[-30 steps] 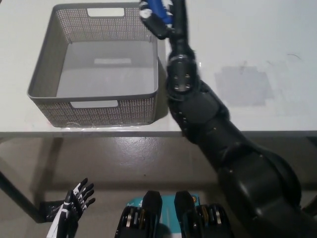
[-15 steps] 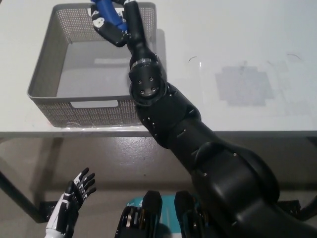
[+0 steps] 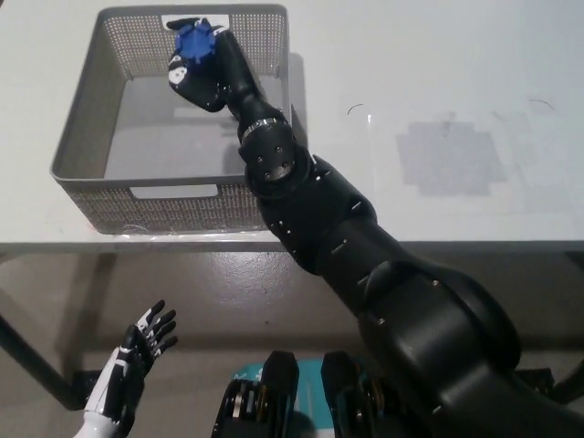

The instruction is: Use the right hand to pick up a chess pieces and put it into a container on the left hand side

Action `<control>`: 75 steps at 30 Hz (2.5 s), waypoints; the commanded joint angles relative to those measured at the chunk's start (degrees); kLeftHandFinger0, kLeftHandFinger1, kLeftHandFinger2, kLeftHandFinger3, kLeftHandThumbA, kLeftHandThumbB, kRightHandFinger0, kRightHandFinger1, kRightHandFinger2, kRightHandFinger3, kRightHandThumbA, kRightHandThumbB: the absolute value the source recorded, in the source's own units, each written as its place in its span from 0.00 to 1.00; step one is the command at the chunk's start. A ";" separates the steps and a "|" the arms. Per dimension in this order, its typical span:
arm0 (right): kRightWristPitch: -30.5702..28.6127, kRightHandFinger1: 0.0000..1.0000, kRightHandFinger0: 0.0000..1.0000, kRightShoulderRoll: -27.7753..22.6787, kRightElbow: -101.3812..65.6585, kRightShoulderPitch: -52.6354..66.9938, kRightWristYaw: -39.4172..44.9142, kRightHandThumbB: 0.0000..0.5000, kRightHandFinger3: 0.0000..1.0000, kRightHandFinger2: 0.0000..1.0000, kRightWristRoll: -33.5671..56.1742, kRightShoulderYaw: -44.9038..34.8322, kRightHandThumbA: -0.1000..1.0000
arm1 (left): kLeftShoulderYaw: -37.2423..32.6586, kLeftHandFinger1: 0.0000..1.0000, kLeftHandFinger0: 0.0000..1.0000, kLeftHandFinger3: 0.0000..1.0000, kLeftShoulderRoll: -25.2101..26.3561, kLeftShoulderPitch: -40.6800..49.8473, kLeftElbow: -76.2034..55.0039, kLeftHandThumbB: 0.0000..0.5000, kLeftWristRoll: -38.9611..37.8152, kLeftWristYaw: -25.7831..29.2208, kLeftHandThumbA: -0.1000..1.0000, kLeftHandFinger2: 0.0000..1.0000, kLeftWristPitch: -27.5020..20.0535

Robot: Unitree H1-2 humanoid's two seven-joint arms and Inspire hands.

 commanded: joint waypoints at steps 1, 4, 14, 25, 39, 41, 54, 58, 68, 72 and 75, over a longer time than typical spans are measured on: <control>3.81 1.00 1.00 -1.63 -0.72 -2.85 8.73 0.63 1.00 1.00 -1.13 1.57 0.55 | -0.40 1.00 1.00 1.00 1.51 -1.23 -1.90 0.49 0.53 -0.75 1.00 1.00 0.61; 4.70 1.00 1.00 -2.09 -0.97 -2.93 10.25 0.71 1.00 1.00 -0.95 1.80 0.69 | -0.36 1.00 1.00 1.00 1.57 -1.47 -2.14 0.51 0.50 -0.69 1.00 1.00 1.09; 5.75 1.00 1.00 -3.30 -1.56 -3.19 12.52 0.91 1.00 1.00 -2.94 4.42 0.96 | -0.54 1.00 1.00 1.00 1.93 -2.40 -1.83 0.49 0.56 -1.11 1.00 1.00 0.91; 1.40 1.00 1.00 -5.46 -4.55 -3.83 10.65 0.90 1.00 1.00 -2.94 3.89 1.00 | -0.23 1.00 1.00 1.00 2.23 -3.38 -0.67 0.48 0.07 -1.59 1.00 1.00 0.18; 8.90 1.00 1.00 -16.54 -46.84 7.35 13.82 0.80 1.00 1.00 -2.17 -0.02 1.00 | 0.31 1.00 1.00 1.00 1.74 -2.40 -1.73 0.49 -0.25 -0.90 1.00 1.00 0.68; 10.43 1.00 1.00 -18.14 -54.59 10.81 13.90 0.79 1.00 1.00 -0.98 -1.77 1.00 | 0.56 1.00 1.00 1.00 1.62 -2.21 -1.27 0.52 -0.92 -1.10 1.00 1.00 0.50; 14.45 1.00 1.00 -25.69 -88.24 35.10 16.60 0.63 1.00 1.00 5.21 -8.48 0.99 | 0.81 1.00 1.00 1.00 0.86 -1.03 0.19 0.45 -1.28 -0.96 1.00 1.00 -0.80; 15.43 1.00 1.00 -26.66 -94.24 42.42 16.93 0.71 1.00 1.00 6.69 -9.21 1.00 | 1.08 1.00 1.00 1.00 0.64 0.28 0.01 0.46 -0.98 -0.34 1.00 1.00 -0.97; 9.31 1.00 1.00 -24.40 -95.35 60.19 15.46 0.59 1.00 1.00 5.97 -7.07 1.00 | 1.32 1.00 1.00 1.00 -0.07 1.44 0.39 0.46 -1.27 -0.40 1.00 1.00 -1.66; 5.26 1.00 1.00 -23.50 -89.10 64.60 15.89 0.46 1.00 1.00 6.80 -6.65 1.00 | 1.84 1.00 1.00 1.00 0.14 1.45 0.47 0.46 -1.22 -0.36 1.00 1.00 -2.06; 2.55 1.00 1.00 -22.29 -84.62 67.06 16.04 0.38 1.00 1.00 8.63 -6.72 0.99 | 2.00 1.00 1.00 1.00 0.06 0.95 0.05 0.46 -1.26 -0.14 1.00 1.00 -1.09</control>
